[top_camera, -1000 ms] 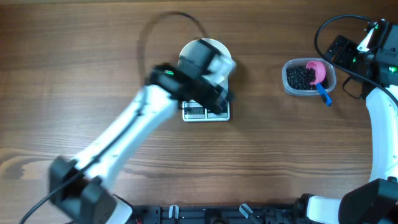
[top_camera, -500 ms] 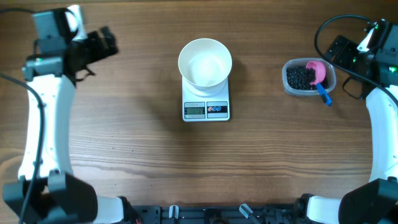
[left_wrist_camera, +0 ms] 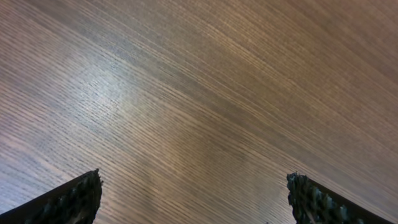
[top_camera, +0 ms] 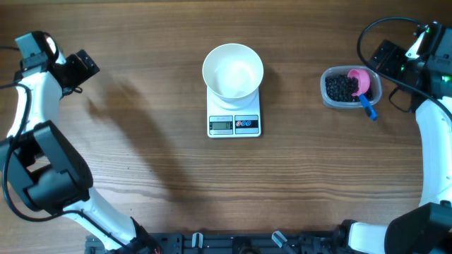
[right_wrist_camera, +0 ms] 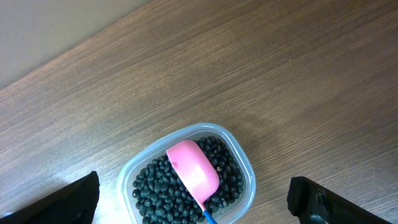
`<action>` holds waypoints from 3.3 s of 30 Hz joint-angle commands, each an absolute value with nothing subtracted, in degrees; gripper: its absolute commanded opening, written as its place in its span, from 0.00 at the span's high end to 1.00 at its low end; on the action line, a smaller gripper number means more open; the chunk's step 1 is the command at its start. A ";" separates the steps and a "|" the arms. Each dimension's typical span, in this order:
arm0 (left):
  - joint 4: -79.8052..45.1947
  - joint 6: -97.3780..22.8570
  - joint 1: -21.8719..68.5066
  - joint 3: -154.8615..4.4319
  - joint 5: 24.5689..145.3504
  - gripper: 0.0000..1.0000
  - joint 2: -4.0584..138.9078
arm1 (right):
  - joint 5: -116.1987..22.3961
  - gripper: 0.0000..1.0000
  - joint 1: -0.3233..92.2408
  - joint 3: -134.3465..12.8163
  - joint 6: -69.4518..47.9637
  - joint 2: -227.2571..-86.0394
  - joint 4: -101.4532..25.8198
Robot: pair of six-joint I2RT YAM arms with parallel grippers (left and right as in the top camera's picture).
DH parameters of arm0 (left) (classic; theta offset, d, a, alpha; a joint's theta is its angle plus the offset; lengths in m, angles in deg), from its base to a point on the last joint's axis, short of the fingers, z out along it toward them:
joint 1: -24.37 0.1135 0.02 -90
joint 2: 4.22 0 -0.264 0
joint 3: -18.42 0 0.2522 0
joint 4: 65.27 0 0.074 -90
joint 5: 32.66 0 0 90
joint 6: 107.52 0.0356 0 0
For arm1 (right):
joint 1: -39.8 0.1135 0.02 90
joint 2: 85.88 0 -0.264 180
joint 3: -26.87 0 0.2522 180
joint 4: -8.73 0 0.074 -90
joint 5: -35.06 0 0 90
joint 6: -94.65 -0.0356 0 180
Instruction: Scoop item into bowl and weigh 150g on scale
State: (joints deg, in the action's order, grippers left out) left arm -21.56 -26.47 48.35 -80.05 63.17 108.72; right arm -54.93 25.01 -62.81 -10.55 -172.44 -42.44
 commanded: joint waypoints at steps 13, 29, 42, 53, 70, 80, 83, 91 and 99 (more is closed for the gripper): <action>-16.18 -18.87 29.16 -83.41 77.46 0.00 102.76 | -54.41 0.00 24.83 -62.94 -11.22 -171.46 -42.31; -17.19 -13.23 -6.40 -86.41 68.09 0.00 106.23 | -54.41 0.00 24.83 -62.94 -11.25 -171.46 -42.31; -13.16 -13.40 -8.60 -82.60 67.95 0.00 108.55 | -54.41 0.00 24.83 -62.94 -11.25 -171.46 -42.33; -9.08 -13.43 -13.98 -82.60 68.04 0.00 108.50 | -54.41 0.00 24.83 -62.94 -11.25 -171.46 -42.33; -9.21 -13.71 -8.25 -96.26 62.69 0.00 108.16 | -54.41 0.00 24.83 -62.94 -11.25 -171.46 -42.33; 2.49 -25.97 9.89 -108.83 64.87 0.00 108.31 | -54.41 0.00 24.83 -62.94 -11.25 -171.46 -42.31; 7.86 -25.95 16.05 -108.81 66.42 0.00 108.31 | -54.43 0.00 24.83 -62.94 -11.25 -171.46 -42.33; 19.36 -25.29 30.19 -104.33 66.51 0.00 110.08 | -54.41 0.00 24.83 -62.94 -11.22 -171.46 -42.33; 16.26 -16.16 28.90 -89.57 76.33 0.55 110.14 | -54.41 0.00 24.83 -62.94 -11.25 -171.46 -42.33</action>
